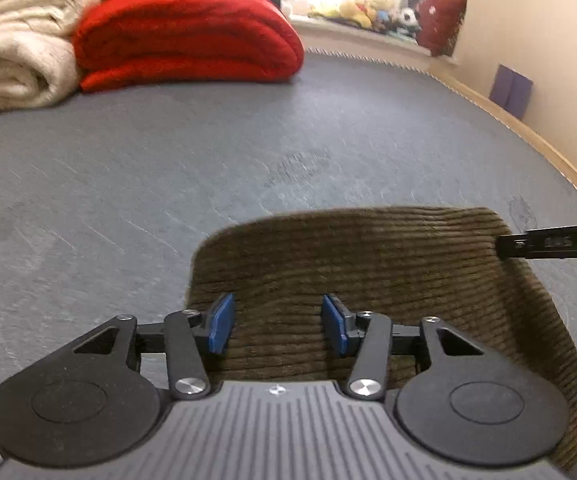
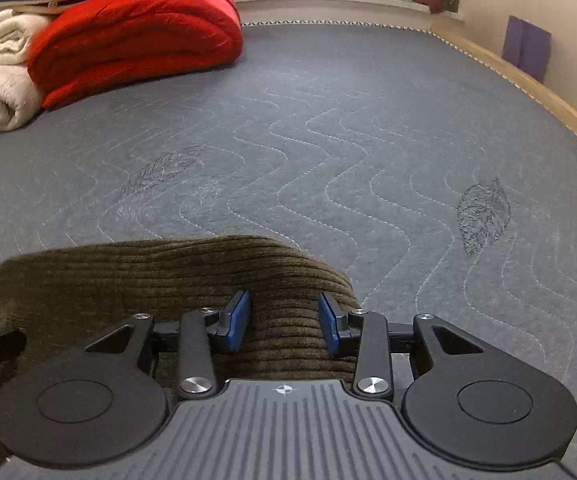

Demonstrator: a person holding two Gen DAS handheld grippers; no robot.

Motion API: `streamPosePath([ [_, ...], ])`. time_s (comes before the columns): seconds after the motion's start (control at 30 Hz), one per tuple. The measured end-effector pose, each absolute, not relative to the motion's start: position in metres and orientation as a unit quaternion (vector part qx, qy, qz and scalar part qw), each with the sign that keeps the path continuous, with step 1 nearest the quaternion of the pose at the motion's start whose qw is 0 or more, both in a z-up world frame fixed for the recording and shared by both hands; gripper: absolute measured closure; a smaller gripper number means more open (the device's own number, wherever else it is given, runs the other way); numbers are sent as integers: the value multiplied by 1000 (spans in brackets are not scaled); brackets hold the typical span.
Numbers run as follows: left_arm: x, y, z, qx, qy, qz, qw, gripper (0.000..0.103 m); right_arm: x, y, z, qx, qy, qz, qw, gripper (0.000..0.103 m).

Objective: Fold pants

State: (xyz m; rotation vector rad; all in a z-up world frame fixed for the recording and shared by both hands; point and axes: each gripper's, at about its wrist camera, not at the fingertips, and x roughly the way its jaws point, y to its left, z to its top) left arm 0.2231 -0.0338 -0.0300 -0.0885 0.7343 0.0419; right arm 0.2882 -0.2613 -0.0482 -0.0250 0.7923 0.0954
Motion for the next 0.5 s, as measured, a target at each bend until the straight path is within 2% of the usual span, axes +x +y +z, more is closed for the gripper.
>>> streamPosePath([
  [0.13,205,-36,-20,-28,332,27,942,45,245,-266,-22,-5,319,39,947,63],
  [0.2,202,-41,-23,-7,350,23,936,45,217,-272,-18,0,299,38,954,61],
  [0.27,204,-45,-37,9,386,21,922,44,198,-275,-28,-15,323,36,946,58],
  [0.37,195,-48,-28,21,368,28,929,44,190,-282,-53,-46,420,37,905,57],
  [0.47,176,-56,-15,37,340,21,939,44,163,-297,-35,-4,396,31,918,55],
  [0.5,174,-59,-15,45,344,16,938,44,155,-300,-28,4,385,35,922,51],
])
